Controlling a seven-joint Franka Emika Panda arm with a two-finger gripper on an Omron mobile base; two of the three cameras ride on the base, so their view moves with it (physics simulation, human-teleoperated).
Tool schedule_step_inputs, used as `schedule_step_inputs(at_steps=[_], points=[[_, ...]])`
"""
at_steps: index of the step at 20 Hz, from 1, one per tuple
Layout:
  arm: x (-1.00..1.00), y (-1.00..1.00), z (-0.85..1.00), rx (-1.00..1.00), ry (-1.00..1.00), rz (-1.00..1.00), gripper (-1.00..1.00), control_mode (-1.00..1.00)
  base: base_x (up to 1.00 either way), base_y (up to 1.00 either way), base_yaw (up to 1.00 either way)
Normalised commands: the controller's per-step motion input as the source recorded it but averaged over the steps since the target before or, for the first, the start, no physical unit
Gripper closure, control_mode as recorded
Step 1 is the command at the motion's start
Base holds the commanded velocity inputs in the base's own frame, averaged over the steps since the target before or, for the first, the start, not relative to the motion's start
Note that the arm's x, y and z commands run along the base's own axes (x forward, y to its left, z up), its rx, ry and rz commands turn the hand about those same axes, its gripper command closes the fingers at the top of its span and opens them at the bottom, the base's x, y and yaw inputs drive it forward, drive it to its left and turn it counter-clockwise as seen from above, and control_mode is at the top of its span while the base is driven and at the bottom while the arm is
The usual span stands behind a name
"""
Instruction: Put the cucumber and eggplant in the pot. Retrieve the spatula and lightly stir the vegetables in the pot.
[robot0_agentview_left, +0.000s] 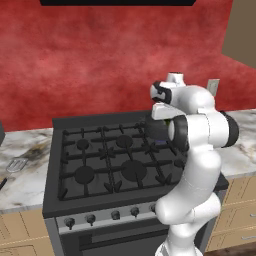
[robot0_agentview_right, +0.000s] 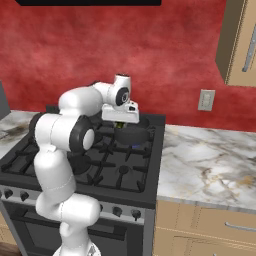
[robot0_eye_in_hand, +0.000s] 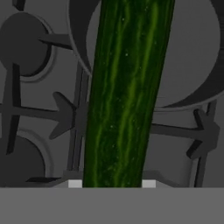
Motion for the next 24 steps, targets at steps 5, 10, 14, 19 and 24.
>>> schedule_step_inputs(at_steps=[5, 10, 14, 19, 24], points=[[0.06, -0.25, -0.06, 0.00, 0.00, 0.00, 1.00, -1.00, 0.00, 0.00, 0.00], [0.04, -0.15, -0.41, 0.00, 0.05, 0.00, 1.00, -1.00, 0.00, 0.00, 0.00], [0.33, 0.00, -0.05, 0.00, 0.00, 0.00, 1.00, -1.00, 0.00, 0.00, 0.00], [0.38, 0.00, 0.00, 0.00, 0.00, 0.00, 1.00, -1.00, 0.00, 0.00, 0.00], [0.19, 0.00, -0.02, 0.00, 0.00, 0.00, 1.00, -1.00, 0.00, 0.00, 0.00]])
